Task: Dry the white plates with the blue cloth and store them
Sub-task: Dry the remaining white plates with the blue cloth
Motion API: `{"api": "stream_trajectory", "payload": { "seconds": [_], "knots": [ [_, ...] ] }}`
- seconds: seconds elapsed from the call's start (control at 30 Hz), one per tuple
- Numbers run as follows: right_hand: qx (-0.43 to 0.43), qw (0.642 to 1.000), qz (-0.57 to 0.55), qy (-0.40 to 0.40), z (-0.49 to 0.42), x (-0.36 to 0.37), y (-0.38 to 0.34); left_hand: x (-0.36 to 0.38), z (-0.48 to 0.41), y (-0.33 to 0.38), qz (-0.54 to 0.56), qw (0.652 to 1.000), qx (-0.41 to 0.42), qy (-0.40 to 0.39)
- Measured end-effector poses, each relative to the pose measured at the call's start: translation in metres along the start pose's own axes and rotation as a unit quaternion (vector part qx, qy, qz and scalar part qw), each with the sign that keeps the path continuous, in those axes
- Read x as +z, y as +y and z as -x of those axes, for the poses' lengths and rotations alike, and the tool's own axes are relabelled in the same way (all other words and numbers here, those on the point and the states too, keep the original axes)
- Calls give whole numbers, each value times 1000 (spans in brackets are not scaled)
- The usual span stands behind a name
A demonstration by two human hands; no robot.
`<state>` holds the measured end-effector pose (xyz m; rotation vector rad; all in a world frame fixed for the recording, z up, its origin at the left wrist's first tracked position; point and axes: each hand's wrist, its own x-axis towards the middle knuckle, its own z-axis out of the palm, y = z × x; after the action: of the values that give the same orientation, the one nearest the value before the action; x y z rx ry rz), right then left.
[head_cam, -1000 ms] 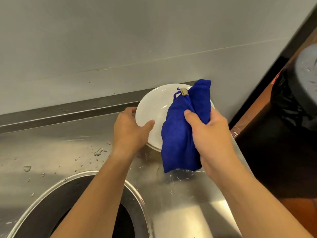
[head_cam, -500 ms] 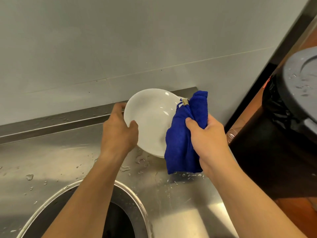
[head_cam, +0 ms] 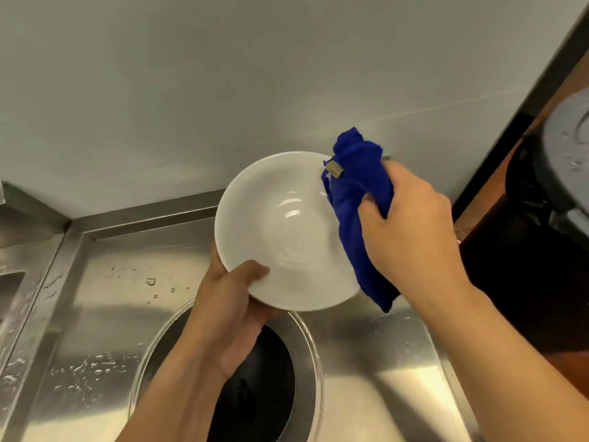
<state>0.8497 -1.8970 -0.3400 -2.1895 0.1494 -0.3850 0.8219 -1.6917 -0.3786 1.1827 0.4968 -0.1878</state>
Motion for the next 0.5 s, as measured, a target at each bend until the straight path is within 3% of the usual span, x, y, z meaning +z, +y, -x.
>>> {"api": "stream_trajectory", "payload": {
  "seconds": [0.13, 0.27, 0.33, 0.4, 0.47, 0.5],
  "knots": [
    [-43, 986, 69, -144, 34, 35, -34, -19, 56, 8, -7, 998, 63, -14],
    [-99, 950, -19, -297, 81, 66, -73, -37, 89, 23, -42, 994, 105, -4],
    [-118, 924, 16, -364, 99, 65, -71, -59, 104, 31, -20, 992, 122, 26],
    [-137, 915, 135, -353, 98, 54, -61, -78, 121, 32, -42, 988, 142, 48],
    [-152, 943, 196, -220, 92, 55, -68, -87, 142, 23, -51, 989, 132, 51],
    [-167, 960, 166, -153, 94, 60, -81, -88, 150, 16, -35, 991, 124, 44]
  ]
}}
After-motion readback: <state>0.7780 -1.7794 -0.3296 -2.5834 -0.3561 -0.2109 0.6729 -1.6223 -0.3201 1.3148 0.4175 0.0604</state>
